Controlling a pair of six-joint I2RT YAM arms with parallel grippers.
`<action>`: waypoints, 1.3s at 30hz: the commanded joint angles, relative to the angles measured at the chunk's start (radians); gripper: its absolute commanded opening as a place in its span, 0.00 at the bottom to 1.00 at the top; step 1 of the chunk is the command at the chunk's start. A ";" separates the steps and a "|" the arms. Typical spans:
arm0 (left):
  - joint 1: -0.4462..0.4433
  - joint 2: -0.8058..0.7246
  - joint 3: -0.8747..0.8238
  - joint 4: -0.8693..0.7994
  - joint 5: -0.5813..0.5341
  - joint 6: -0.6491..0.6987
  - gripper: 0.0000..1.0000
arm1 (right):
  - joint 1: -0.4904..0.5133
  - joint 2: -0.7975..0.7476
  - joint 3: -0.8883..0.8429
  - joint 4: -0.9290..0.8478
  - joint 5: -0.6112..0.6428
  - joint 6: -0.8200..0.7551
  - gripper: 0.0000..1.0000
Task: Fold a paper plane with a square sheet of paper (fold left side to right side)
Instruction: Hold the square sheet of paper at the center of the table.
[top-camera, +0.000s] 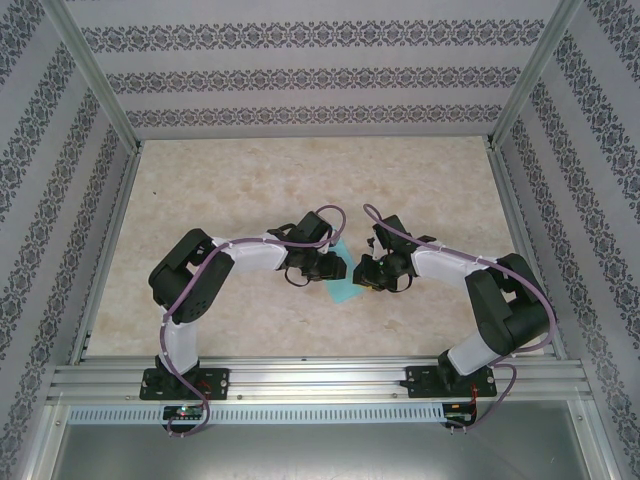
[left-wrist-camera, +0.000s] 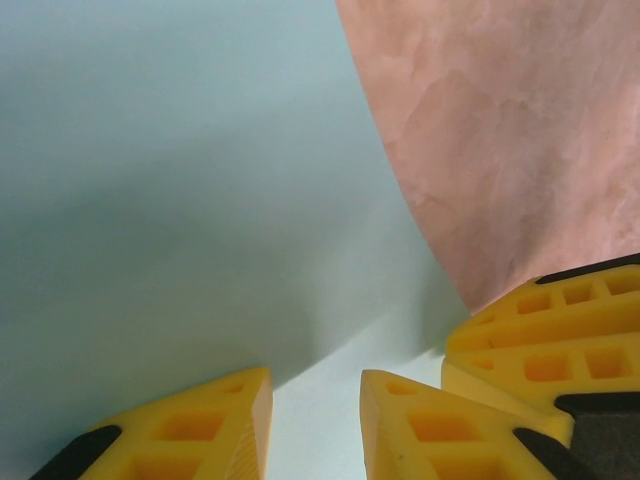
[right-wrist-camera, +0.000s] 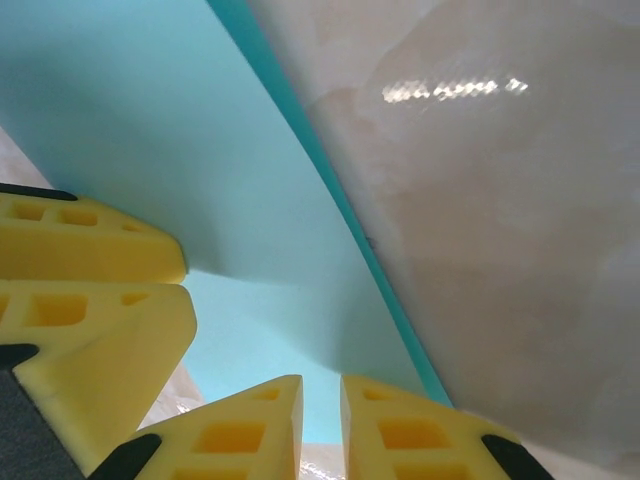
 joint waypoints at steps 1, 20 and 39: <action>-0.013 0.019 0.025 -0.014 -0.011 0.024 0.30 | 0.011 -0.011 0.023 -0.016 0.027 -0.008 0.19; -0.016 0.028 0.029 -0.020 -0.017 0.024 0.30 | 0.019 0.028 0.023 -0.002 0.021 -0.008 0.19; -0.012 0.014 0.040 -0.077 -0.078 0.069 0.32 | 0.020 0.102 -0.003 -0.056 0.093 -0.013 0.19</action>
